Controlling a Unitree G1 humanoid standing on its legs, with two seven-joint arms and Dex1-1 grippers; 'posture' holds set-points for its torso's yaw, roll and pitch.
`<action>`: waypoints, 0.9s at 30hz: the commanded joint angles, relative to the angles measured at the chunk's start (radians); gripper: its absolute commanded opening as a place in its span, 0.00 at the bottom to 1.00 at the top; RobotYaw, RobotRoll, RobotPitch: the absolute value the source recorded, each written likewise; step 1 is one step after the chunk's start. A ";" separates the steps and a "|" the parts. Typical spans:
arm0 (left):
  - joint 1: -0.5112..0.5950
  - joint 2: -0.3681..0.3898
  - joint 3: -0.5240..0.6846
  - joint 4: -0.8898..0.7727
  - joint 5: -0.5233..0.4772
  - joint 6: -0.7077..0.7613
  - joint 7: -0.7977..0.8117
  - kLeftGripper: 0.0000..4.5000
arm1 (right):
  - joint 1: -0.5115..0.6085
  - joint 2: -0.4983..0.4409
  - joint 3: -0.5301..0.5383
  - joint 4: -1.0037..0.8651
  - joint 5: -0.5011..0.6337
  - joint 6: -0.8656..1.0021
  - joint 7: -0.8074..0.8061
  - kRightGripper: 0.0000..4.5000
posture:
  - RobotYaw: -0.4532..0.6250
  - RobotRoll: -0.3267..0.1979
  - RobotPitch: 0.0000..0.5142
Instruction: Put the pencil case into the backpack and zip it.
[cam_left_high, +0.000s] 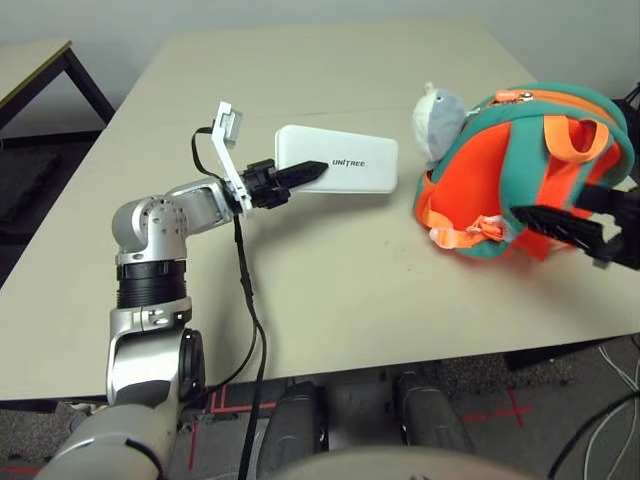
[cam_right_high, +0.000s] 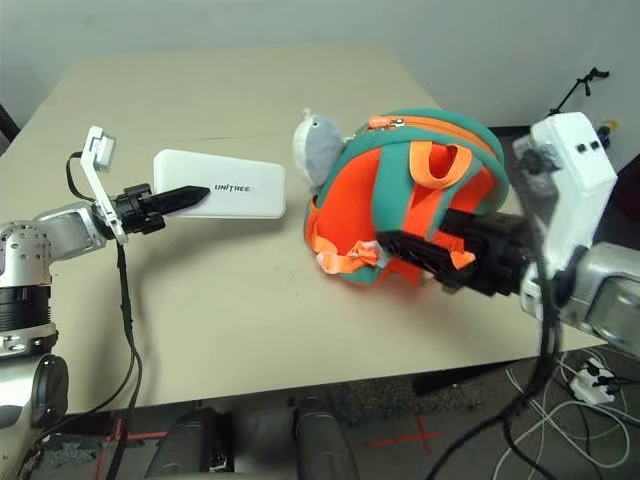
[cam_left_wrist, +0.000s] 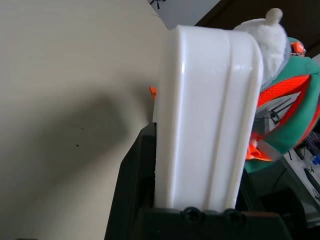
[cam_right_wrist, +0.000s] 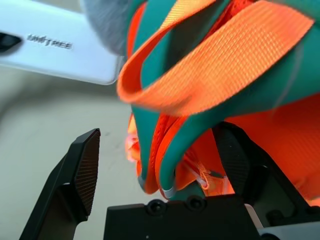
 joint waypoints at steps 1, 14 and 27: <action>0.014 0.002 0.023 -0.029 -0.026 0.021 0.017 0.29 | -0.080 0.073 0.125 -0.005 -0.096 -0.001 -0.031 1.00 | 0.32 0.62 0.27; 0.038 0.023 0.060 -0.060 -0.055 0.038 0.057 0.29 | -0.229 0.280 0.263 0.011 -0.228 0.106 -0.020 0.82 | 0.36 0.62 0.24; 0.021 0.042 0.046 -0.009 -0.036 0.013 0.036 0.29 | -0.140 0.138 0.083 -0.024 0.299 0.114 -0.005 0.04 | 0.33 0.62 0.21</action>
